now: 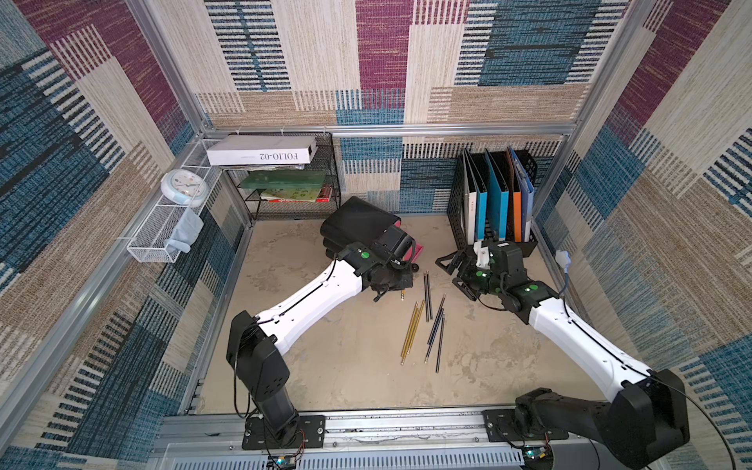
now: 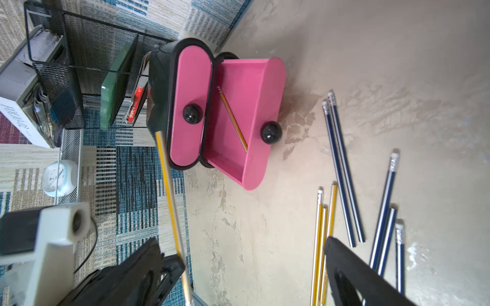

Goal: Please place the pencils in the drawer according to their color
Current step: Pick up the pencil from the center of the board, then place the pencil in the drawer.

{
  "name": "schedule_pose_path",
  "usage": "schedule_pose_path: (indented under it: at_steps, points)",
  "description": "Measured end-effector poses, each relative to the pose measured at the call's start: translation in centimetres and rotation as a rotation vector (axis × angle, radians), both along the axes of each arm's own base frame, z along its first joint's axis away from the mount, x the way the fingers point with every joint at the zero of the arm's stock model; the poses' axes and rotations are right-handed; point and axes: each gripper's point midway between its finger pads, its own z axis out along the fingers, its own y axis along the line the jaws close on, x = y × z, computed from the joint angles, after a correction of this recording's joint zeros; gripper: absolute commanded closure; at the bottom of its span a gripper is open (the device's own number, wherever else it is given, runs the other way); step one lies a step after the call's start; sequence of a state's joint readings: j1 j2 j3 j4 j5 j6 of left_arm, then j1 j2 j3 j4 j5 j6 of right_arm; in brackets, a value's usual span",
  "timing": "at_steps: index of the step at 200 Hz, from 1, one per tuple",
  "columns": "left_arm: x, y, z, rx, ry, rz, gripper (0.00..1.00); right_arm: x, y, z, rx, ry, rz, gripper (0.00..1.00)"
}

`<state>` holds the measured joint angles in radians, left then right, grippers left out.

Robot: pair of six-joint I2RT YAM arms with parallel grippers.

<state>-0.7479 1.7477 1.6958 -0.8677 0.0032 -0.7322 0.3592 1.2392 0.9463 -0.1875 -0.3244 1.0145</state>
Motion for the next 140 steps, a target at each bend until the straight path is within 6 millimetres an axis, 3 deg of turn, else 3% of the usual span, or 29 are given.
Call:
schedule_pose_path:
  at_steps: [31,104,140]
  points:
    - [2.1,-0.5,-0.8,-0.004,0.031,0.042,1.00,0.9,0.9,1.1,0.004,-0.024,0.038,0.01]
    - [3.4,-1.1,-5.0,0.020,0.159,0.110,1.00,1.0,2.2,0.7,0.024,-0.022,0.117,0.01]
    - [4.1,-1.1,-5.7,0.034,0.180,0.127,1.00,0.9,2.5,0.6,0.027,-0.030,0.147,0.01]
